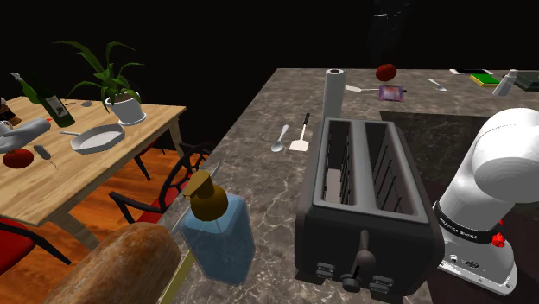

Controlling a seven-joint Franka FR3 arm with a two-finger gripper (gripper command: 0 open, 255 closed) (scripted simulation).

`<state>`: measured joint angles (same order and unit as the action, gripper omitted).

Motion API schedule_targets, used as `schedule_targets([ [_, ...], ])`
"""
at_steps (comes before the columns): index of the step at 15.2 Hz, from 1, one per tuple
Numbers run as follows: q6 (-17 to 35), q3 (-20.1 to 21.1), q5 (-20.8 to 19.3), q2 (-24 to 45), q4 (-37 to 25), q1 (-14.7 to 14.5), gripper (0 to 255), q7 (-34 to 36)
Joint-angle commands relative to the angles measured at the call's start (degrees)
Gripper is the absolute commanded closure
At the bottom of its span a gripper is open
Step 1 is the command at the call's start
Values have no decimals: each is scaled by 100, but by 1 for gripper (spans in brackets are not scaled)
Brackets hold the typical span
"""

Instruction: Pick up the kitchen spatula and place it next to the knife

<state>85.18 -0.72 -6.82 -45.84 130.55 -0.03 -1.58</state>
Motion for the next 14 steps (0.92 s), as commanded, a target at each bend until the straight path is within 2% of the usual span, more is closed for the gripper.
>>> schedule_targets([
  [1, 0, 0, 0, 0, 0, 0, 0, 0],
  [7, 1129, 423, 351, 646, 480, 351, 0, 1546],
  [14, 2442, 839, 570, 1788, 611, 757, 0, 3274],
])
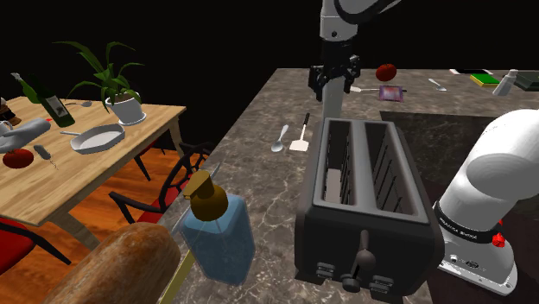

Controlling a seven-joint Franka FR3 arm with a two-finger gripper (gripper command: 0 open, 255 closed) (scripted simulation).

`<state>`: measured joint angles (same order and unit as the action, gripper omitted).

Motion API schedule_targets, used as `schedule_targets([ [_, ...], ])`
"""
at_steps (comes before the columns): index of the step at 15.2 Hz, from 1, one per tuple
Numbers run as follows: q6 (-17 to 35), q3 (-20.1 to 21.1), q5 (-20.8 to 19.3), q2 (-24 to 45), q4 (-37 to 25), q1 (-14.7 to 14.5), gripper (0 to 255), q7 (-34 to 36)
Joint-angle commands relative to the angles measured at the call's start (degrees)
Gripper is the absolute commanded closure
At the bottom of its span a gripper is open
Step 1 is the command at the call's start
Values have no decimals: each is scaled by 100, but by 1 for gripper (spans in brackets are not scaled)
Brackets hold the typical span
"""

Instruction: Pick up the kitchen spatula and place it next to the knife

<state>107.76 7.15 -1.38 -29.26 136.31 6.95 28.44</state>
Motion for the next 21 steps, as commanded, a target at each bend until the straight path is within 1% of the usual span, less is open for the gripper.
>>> schedule_targets([
  [1, 362, 101, 36, 318, 18, 118, 0, 514],
  [7, 1350, 320, -23, 1519, -242, 462, 0, 1963],
  [13, 2154, 339, -249, 2765, -728, 719, 0, 3388],
  [14, 2163, 333, -253, 2781, -735, 717, 0, 3407],
  [21, 2731, 316, -383, 3150, -527, 728, 0, 3496],
])
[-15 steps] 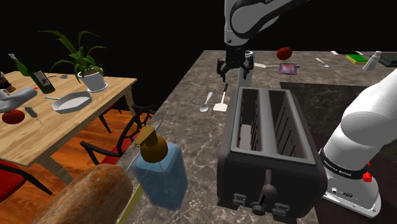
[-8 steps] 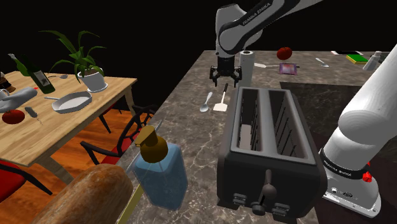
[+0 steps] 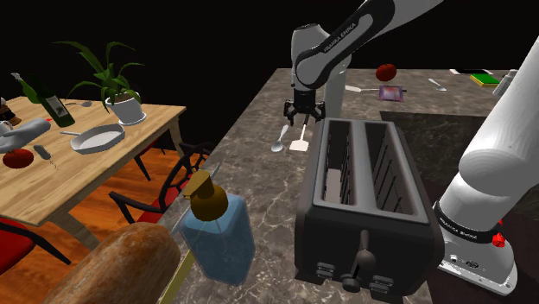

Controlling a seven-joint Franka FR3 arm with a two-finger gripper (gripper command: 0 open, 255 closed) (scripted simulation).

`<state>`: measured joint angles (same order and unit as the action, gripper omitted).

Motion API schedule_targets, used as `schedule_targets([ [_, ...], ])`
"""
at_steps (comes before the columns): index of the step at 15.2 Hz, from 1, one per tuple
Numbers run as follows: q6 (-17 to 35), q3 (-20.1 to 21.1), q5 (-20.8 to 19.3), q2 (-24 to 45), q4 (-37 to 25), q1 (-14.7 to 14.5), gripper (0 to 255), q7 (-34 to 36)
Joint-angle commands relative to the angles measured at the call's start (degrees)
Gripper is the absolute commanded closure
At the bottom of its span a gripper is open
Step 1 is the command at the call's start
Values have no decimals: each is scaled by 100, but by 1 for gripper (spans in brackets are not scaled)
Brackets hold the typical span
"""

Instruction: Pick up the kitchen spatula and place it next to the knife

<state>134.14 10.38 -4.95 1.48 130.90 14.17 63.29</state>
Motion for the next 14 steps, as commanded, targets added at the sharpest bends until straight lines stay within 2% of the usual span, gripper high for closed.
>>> schedule_targets([
  [1, 93, -7, -25, 75, 16, 6, 0, 11],
  [8, 92, -8, -26, 75, 15, 6, 0, 11],
  [9, 92, -8, -26, 75, 15, 6, 255, 11],
  [14, 92, -8, -26, 75, 15, 6, 255, 11],
])
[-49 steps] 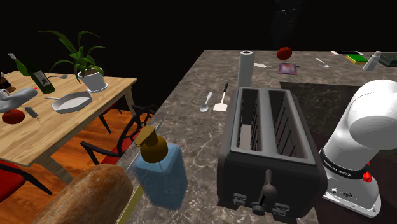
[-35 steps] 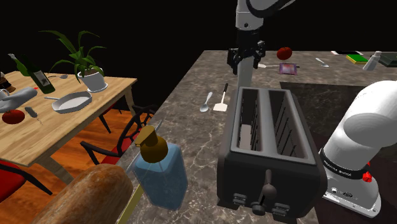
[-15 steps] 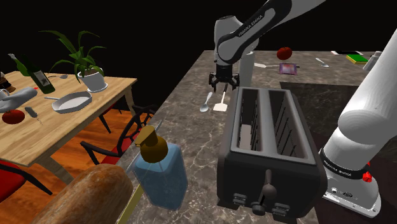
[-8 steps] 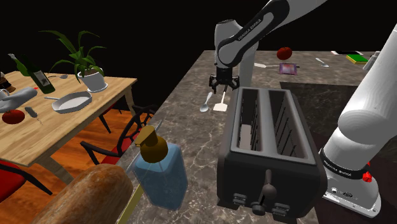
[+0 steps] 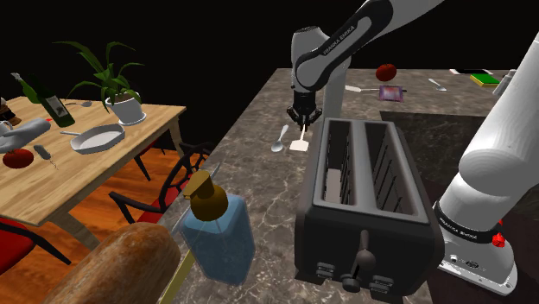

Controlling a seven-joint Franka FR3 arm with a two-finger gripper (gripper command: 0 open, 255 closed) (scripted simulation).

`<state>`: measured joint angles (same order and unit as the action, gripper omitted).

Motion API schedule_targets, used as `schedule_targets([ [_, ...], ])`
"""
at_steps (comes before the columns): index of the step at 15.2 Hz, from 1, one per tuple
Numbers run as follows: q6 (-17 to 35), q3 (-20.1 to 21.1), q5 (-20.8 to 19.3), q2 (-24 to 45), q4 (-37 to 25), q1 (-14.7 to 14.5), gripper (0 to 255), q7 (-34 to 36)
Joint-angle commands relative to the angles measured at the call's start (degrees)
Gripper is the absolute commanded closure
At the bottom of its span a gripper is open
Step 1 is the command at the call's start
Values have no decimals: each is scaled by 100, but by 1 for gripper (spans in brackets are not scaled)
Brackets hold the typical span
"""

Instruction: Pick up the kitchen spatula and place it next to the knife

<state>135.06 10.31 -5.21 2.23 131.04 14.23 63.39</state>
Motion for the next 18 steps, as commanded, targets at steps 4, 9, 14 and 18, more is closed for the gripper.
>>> schedule_targets([
  [4, 1, 0, 0, 1, 0, 0, 255, 0],
  [9, -376, 5, 87, -236, -147, 0, 255, -76],
  [14, -755, 3, 157, -443, -326, -1, 255, -141],
  [18, -1060, -1, 202, -586, -491, -2, 255, -185],
])
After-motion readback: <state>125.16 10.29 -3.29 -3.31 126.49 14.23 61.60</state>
